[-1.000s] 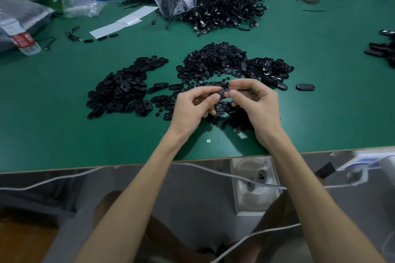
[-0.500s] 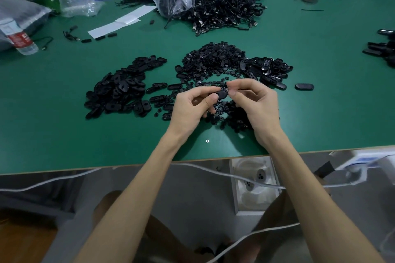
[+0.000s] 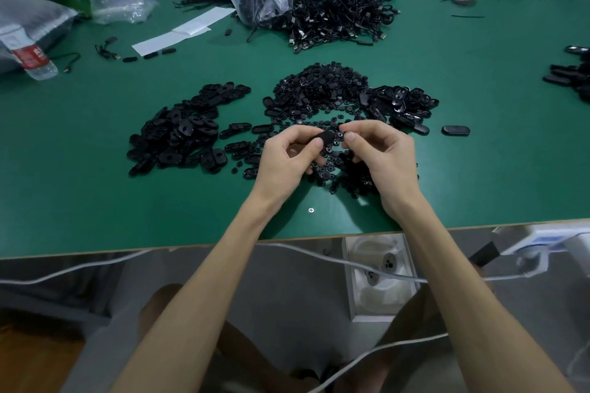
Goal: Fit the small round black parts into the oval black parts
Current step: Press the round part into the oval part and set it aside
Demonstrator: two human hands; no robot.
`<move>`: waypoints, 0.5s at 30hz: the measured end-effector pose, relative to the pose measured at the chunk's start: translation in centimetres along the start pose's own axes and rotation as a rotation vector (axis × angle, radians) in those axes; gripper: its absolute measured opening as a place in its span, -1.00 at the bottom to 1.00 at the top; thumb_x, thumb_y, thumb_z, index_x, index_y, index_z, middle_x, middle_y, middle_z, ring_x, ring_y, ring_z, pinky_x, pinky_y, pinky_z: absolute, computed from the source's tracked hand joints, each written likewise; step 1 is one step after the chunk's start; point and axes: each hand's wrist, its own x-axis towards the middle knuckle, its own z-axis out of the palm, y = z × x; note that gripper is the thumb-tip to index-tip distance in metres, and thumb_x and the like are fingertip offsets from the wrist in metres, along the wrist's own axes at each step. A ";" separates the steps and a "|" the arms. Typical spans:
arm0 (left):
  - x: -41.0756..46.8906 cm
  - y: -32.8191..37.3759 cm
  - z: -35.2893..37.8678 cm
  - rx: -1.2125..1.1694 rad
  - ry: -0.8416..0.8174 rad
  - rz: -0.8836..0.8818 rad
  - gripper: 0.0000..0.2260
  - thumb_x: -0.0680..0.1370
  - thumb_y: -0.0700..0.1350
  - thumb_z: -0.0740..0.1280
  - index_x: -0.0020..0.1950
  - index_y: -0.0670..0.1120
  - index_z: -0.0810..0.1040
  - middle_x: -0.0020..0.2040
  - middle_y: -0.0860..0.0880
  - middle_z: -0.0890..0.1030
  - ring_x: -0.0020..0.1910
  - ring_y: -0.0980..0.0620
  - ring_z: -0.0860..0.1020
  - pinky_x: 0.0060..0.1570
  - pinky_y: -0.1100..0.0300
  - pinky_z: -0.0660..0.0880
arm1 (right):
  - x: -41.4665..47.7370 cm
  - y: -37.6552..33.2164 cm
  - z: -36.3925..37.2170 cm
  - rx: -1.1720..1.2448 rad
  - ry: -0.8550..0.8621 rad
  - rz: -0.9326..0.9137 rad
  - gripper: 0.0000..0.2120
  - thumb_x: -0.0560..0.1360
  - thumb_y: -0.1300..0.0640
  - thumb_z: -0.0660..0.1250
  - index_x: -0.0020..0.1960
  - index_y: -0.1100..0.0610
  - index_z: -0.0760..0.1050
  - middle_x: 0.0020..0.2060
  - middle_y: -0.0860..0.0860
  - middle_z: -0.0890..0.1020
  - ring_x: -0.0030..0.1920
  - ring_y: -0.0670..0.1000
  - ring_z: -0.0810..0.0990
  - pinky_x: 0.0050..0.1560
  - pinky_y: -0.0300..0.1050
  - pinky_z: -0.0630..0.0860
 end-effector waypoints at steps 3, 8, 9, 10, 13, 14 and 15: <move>-0.1 0.2 0.0 -0.040 0.013 -0.014 -0.95 0.63 -0.23 0.42 0.07 -0.14 0.61 -0.11 -0.08 0.70 -0.20 -0.03 0.72 -0.31 0.21 0.55 | -0.1 -0.1 0.1 0.017 0.017 -0.002 -0.91 0.57 0.25 0.45 0.06 0.16 0.69 -0.18 -0.06 0.73 -0.16 -0.15 0.67 -0.15 -0.28 0.55; -0.1 0.2 -0.3 -0.007 0.046 0.015 -0.96 0.61 -0.20 0.45 0.02 -0.09 0.61 -0.16 0.01 0.65 -0.19 0.07 0.63 -0.20 0.14 0.54 | -0.1 -0.2 0.2 0.073 -0.006 0.019 -0.92 0.56 0.26 0.46 0.05 0.16 0.68 -0.15 0.04 0.77 -0.14 -0.05 0.73 -0.18 -0.31 0.55; 0.0 0.1 -0.4 0.007 0.065 0.016 -0.96 0.60 -0.18 0.46 0.01 -0.08 0.62 -0.17 0.05 0.62 -0.20 0.12 0.57 -0.17 0.14 0.53 | -0.1 -0.2 0.2 0.079 -0.008 0.022 -0.92 0.56 0.26 0.46 0.05 0.16 0.68 -0.15 0.05 0.77 -0.14 -0.04 0.73 -0.18 -0.31 0.55; 0.1 0.1 -0.5 0.012 0.086 0.014 -0.95 0.60 -0.17 0.47 0.01 -0.08 0.63 -0.17 0.07 0.60 -0.21 0.14 0.53 -0.14 0.15 0.51 | -0.1 -0.2 0.3 0.083 -0.010 0.024 -0.92 0.56 0.26 0.46 0.04 0.16 0.68 -0.15 0.06 0.77 -0.14 -0.02 0.74 -0.18 -0.32 0.55; 0.1 0.1 -0.5 -0.024 0.116 -0.005 -0.91 0.61 -0.20 0.45 0.08 -0.05 0.62 -0.17 0.03 0.58 -0.23 0.12 0.51 -0.18 0.19 0.51 | -0.2 -0.3 0.3 0.087 -0.024 0.026 -0.92 0.56 0.25 0.47 0.05 0.17 0.68 -0.14 0.07 0.77 -0.12 0.01 0.74 -0.18 -0.30 0.56; 0.1 0.2 -0.4 -0.041 0.111 -0.011 -0.87 0.62 -0.23 0.43 0.13 -0.07 0.61 -0.16 0.00 0.58 -0.23 0.11 0.54 -0.20 0.21 0.52 | -0.2 -0.4 0.3 0.085 -0.031 0.027 -0.92 0.55 0.24 0.48 0.05 0.17 0.68 -0.13 0.07 0.77 -0.12 0.02 0.74 -0.19 -0.29 0.56; 0.1 0.2 -0.4 -0.052 0.103 -0.016 -0.84 0.63 -0.27 0.40 0.19 -0.09 0.60 -0.14 -0.03 0.59 -0.23 0.11 0.56 -0.22 0.22 0.53 | -0.2 -0.4 0.3 0.082 -0.037 0.028 -0.92 0.55 0.24 0.48 0.05 0.17 0.68 -0.13 0.07 0.77 -0.12 0.02 0.74 -0.20 -0.27 0.57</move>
